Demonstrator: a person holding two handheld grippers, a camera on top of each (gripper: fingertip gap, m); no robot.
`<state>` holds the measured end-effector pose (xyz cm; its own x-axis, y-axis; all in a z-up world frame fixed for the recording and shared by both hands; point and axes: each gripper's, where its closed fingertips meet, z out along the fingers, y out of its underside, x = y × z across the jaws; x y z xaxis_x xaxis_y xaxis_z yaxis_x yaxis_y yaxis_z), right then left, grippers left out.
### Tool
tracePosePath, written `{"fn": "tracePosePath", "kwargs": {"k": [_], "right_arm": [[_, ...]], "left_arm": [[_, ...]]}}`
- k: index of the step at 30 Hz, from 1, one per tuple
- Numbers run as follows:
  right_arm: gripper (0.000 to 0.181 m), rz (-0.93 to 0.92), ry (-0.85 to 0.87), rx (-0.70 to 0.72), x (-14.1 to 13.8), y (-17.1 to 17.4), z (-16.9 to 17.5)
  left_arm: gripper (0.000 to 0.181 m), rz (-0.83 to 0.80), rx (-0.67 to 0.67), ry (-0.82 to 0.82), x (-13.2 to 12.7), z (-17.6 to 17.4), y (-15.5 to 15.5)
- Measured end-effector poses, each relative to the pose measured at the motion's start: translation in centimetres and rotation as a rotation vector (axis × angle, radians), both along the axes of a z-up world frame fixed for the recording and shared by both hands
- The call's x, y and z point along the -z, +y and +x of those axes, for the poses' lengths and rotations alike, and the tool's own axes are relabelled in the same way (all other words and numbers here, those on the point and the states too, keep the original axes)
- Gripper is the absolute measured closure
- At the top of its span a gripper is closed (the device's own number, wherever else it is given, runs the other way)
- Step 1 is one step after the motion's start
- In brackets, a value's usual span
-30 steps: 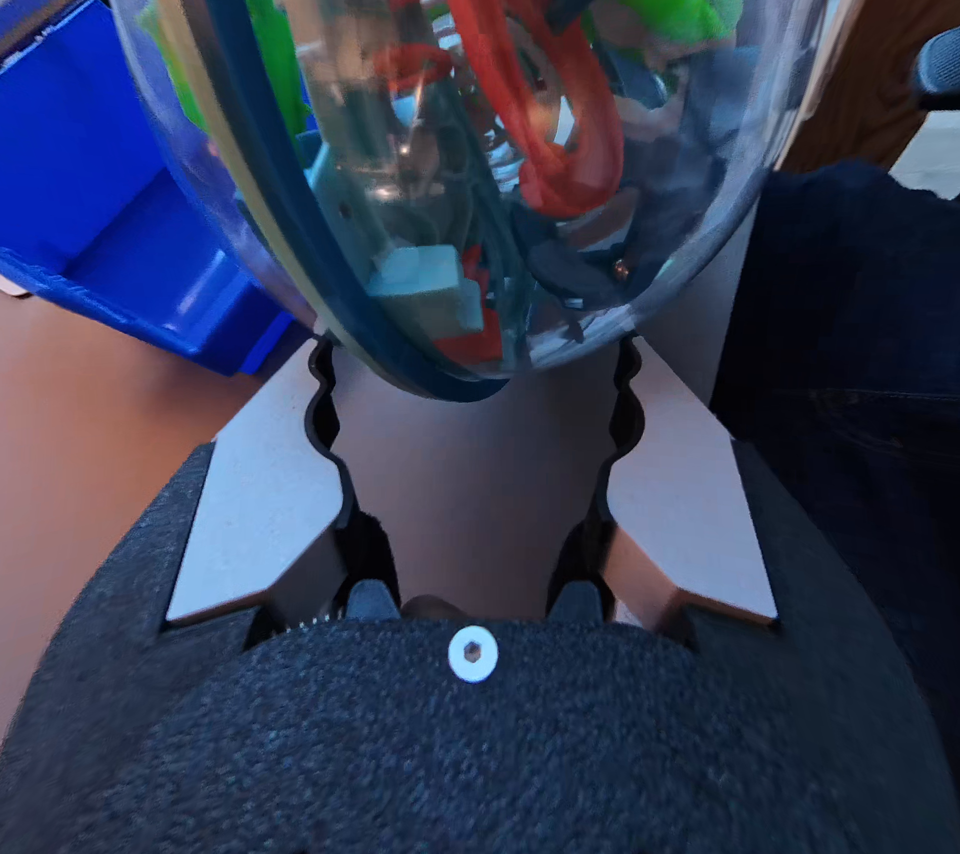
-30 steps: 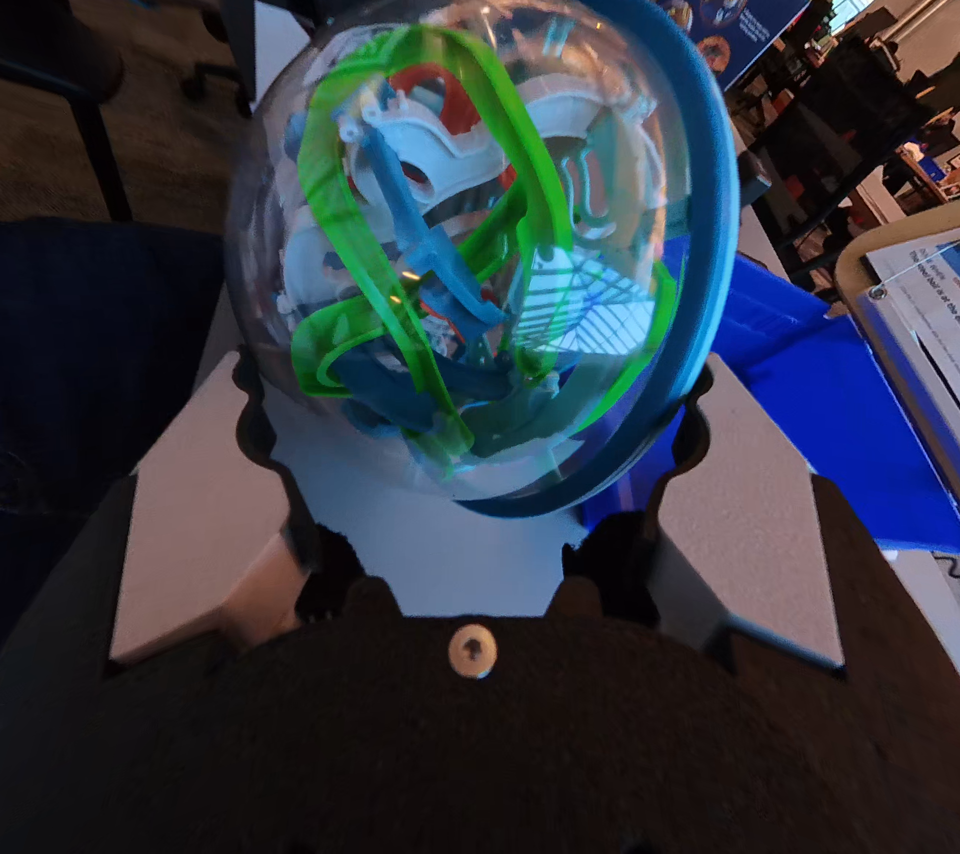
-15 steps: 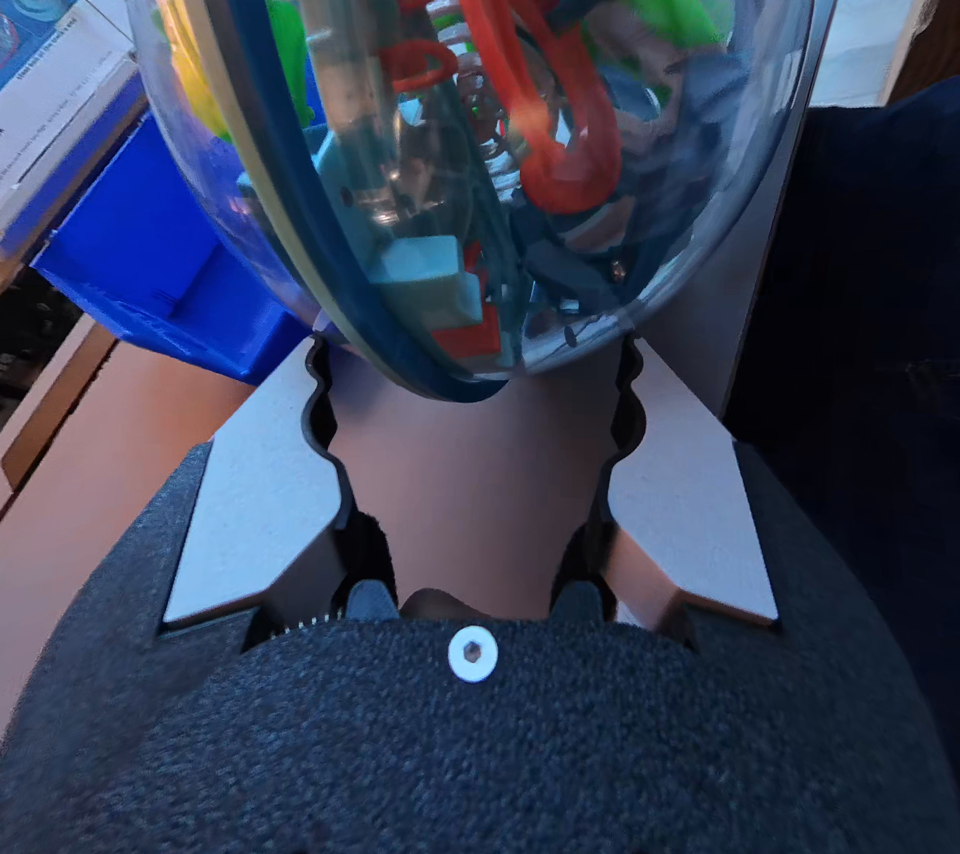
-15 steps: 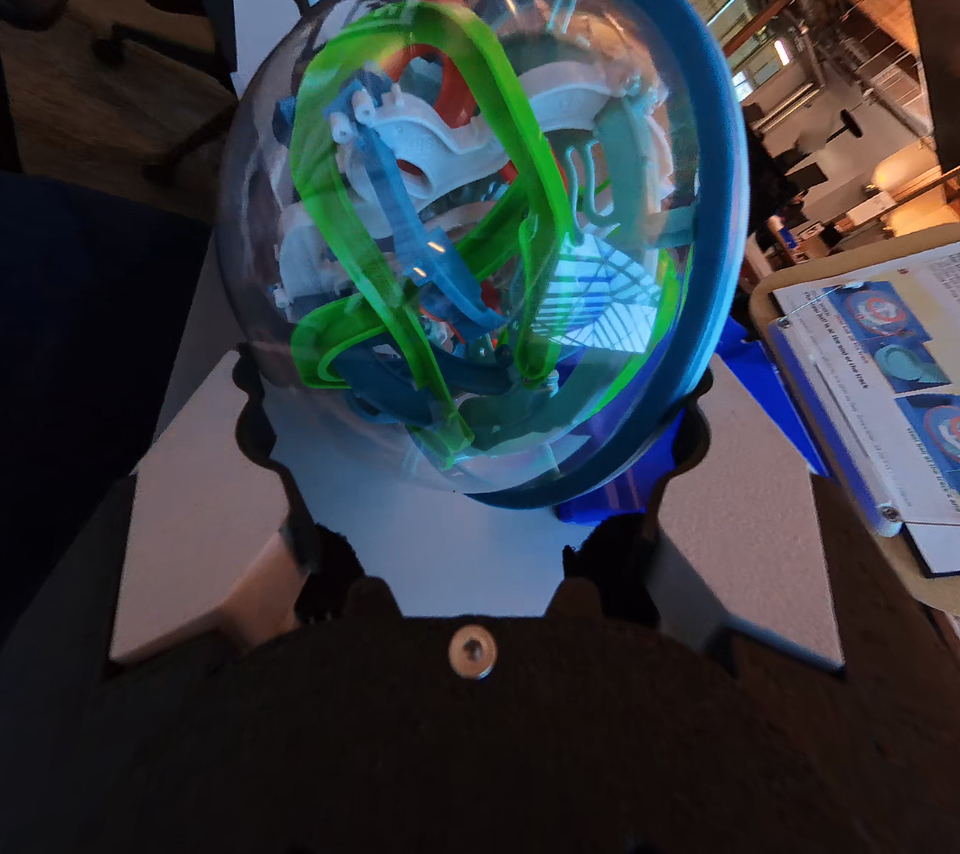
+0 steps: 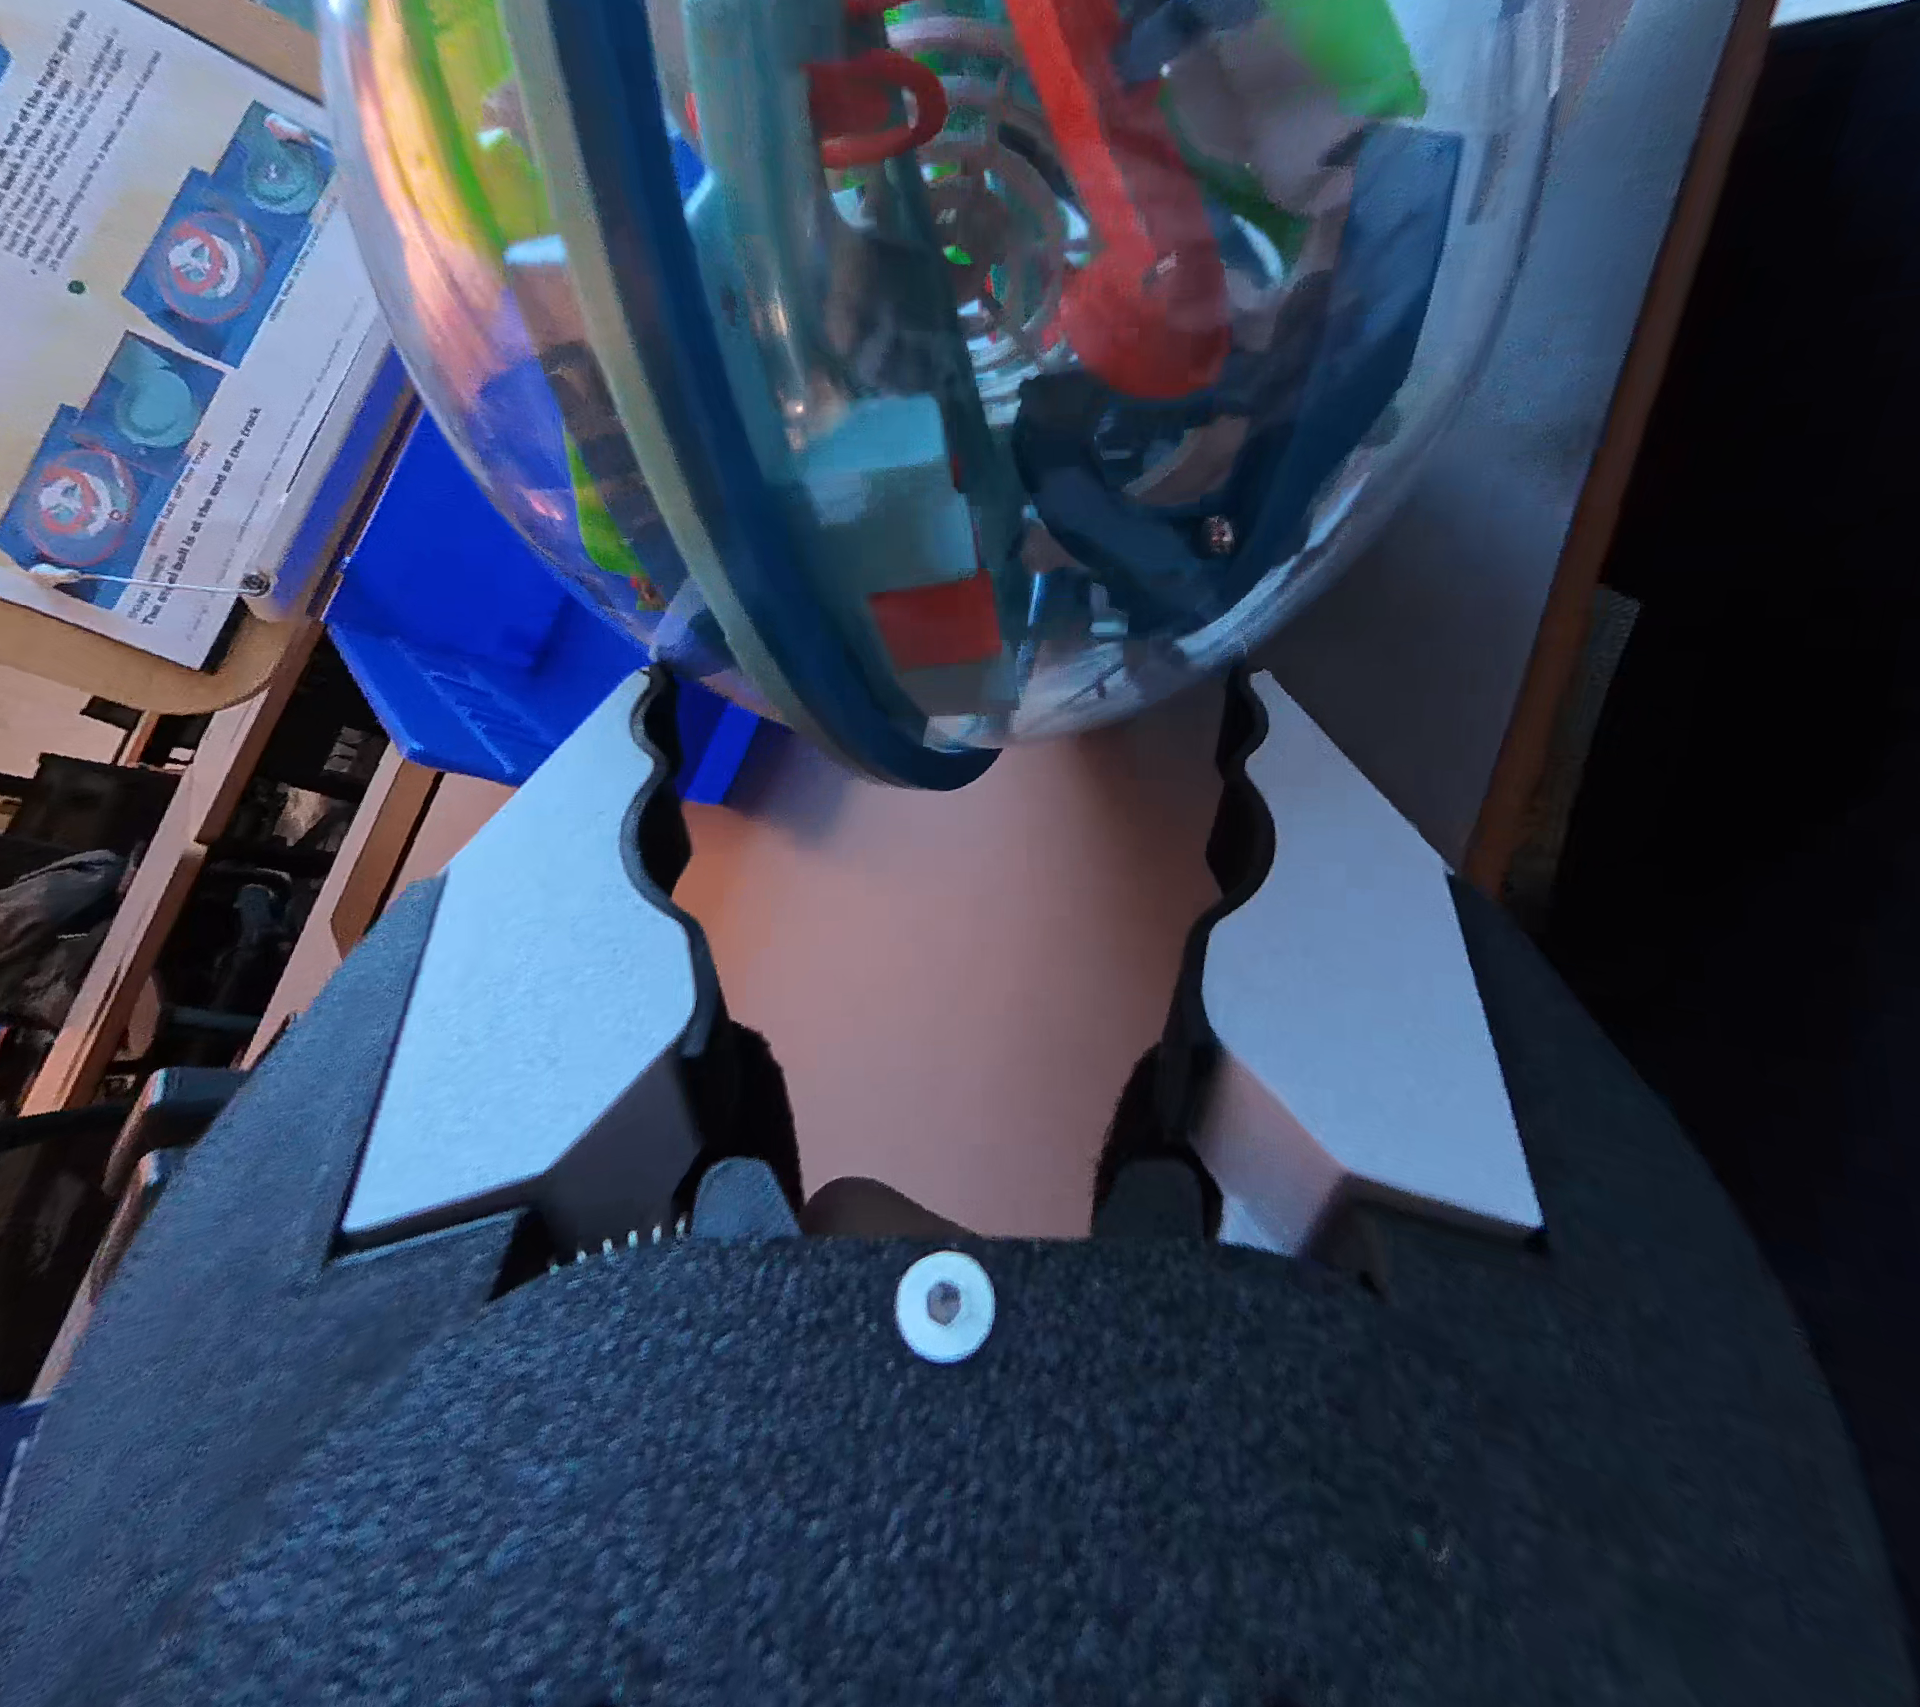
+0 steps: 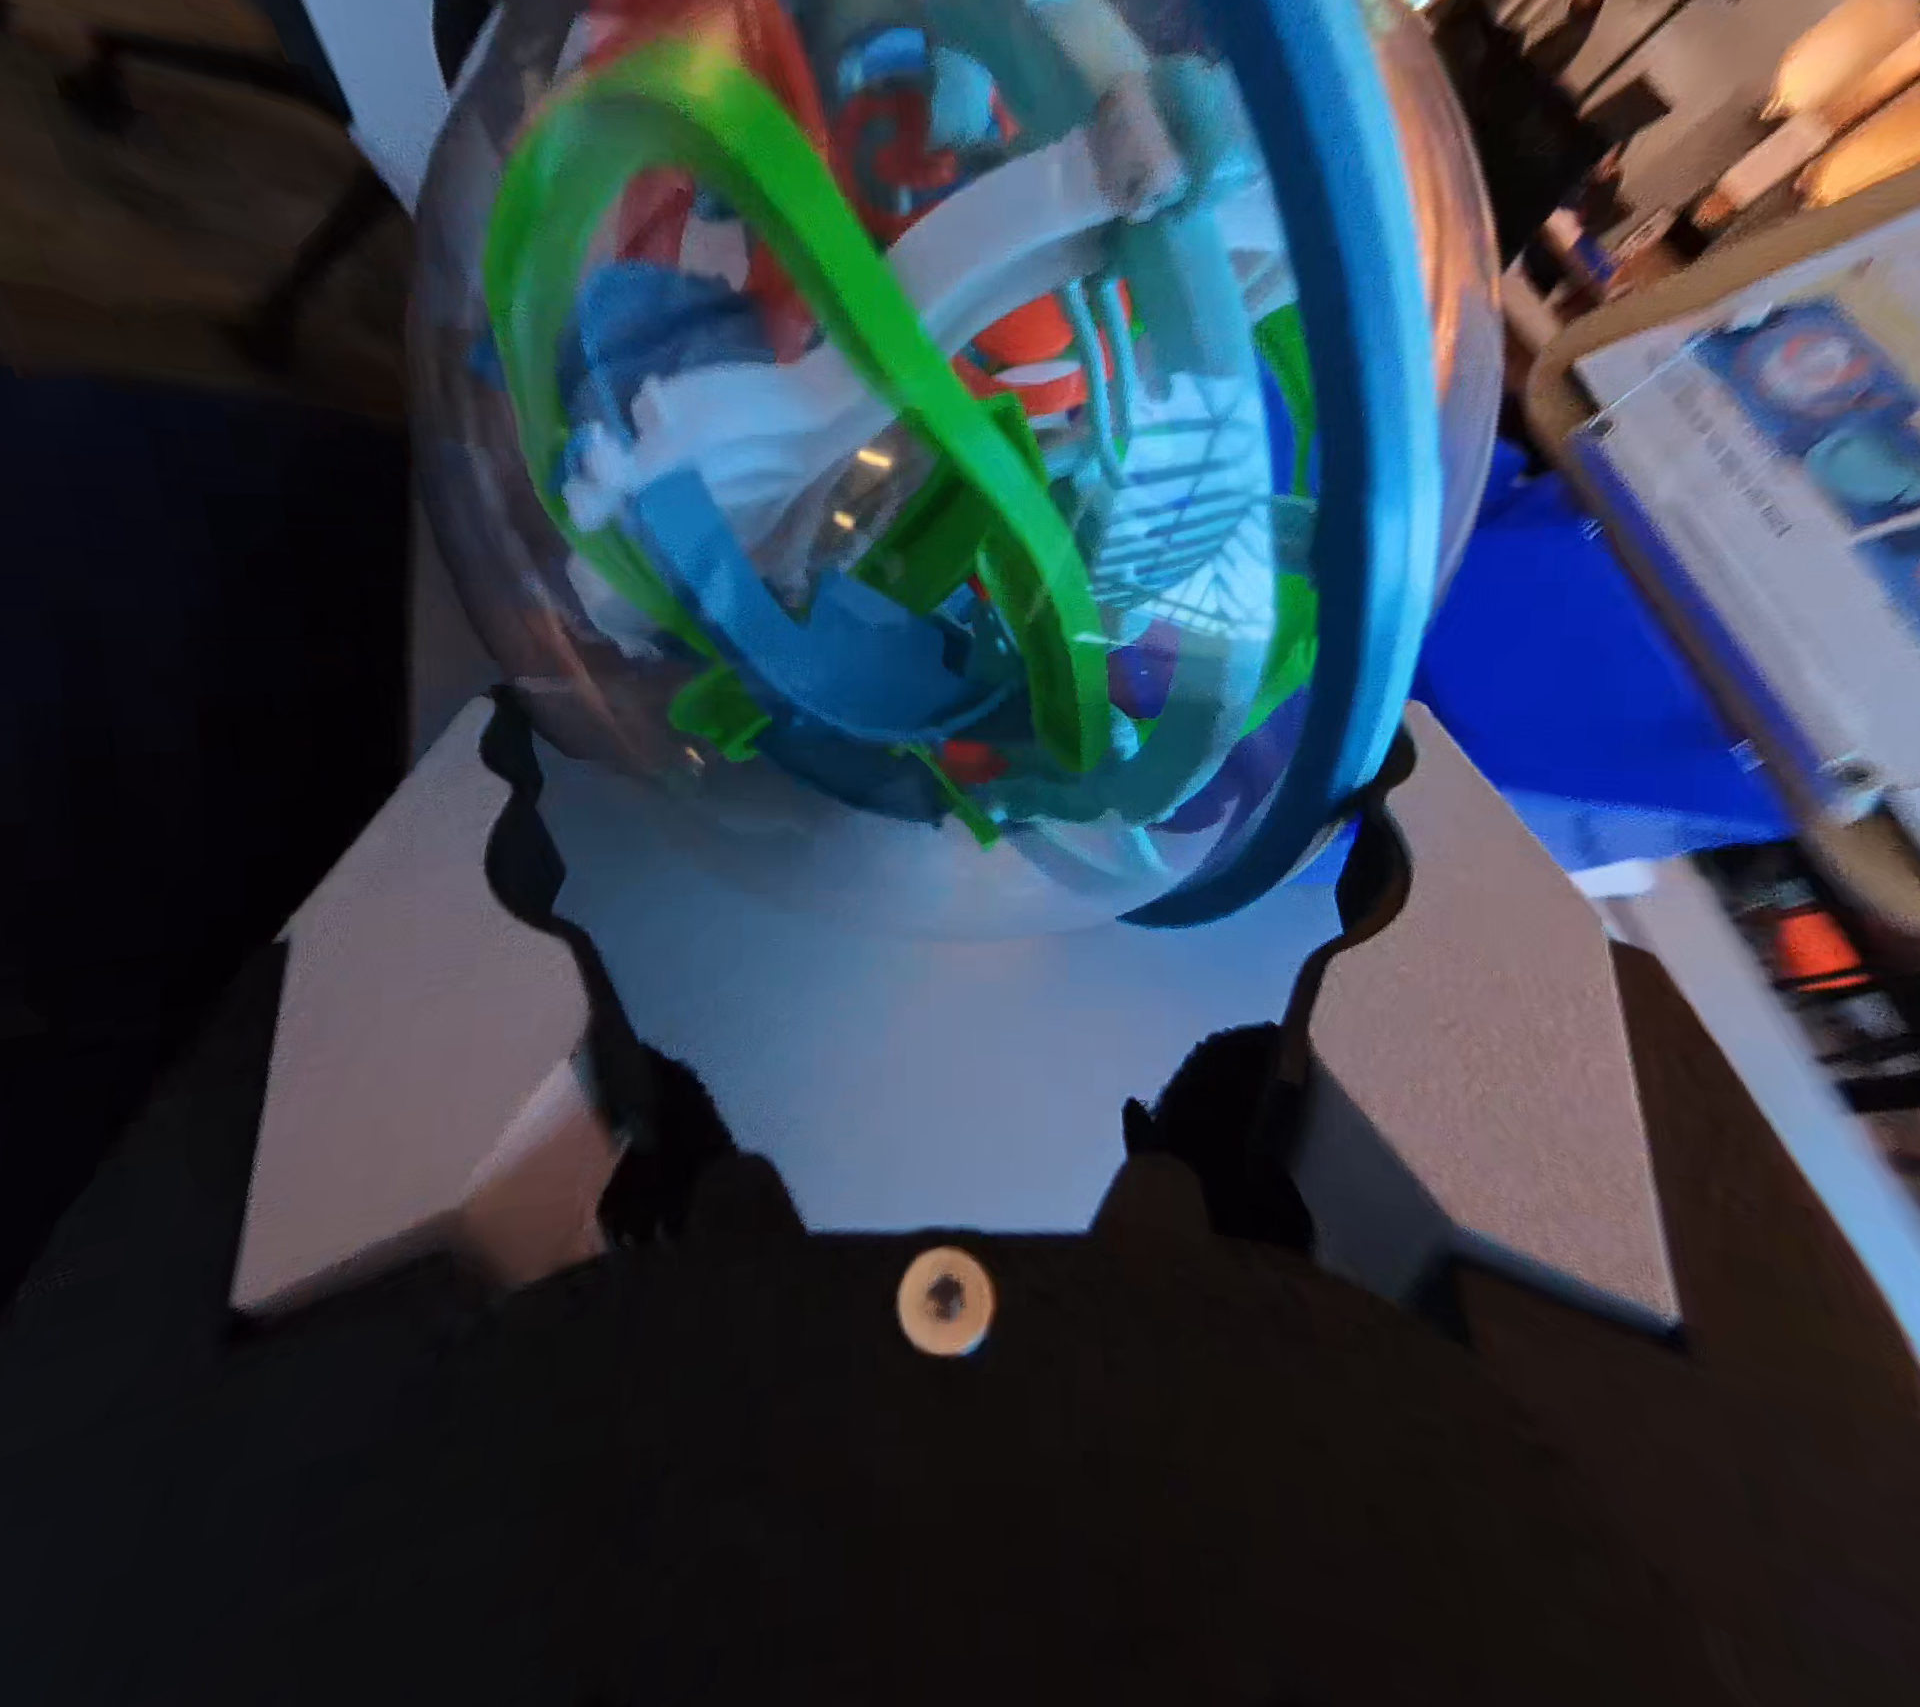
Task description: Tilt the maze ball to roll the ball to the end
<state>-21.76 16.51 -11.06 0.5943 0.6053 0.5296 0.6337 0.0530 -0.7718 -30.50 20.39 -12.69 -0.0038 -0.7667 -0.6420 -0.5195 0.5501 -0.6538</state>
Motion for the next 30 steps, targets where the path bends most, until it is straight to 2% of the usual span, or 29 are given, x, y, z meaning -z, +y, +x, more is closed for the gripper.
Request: {"fn": "tracePosePath", "kwargs": {"k": [1,5,16,19,23,27,30], "right_arm": [[0.029,-0.049,0.067,0.010,-0.1,-0.3,0.0],[0.028,-0.177,0.223,0.049,-0.6,-1.2,0.1],[0.027,-0.142,0.241,0.060,-0.6,-2.0,-0.7],[0.027,-0.119,0.216,0.047,-0.8,-2.1,-1.1],[0.028,-0.126,0.211,0.037,-0.8,-2.1,-1.6],[0.029,-0.128,0.222,0.024,-1.0,-2.0,-1.8],[0.030,-0.171,0.276,0.022,-1.2,-2.1,-1.8]], "left_arm": [[0.081,-0.005,0.009,-0.008,-0.1,0.1,-0.3],[0.084,-0.011,0.044,-0.029,-0.8,0.5,-1.5],[0.066,-0.073,0.063,-0.049,-0.4,0.1,-3.1],[0.065,-0.158,0.080,-0.083,-0.3,-0.4,-3.6],[0.072,-0.381,0.130,-0.133,-0.5,-1.4,-4.0],[0.054,-0.739,0.149,-0.125,0.5,-1.7,-3.4],[0.046,-1.078,0.246,-0.074,0.7,-1.7,-4.4]]}}
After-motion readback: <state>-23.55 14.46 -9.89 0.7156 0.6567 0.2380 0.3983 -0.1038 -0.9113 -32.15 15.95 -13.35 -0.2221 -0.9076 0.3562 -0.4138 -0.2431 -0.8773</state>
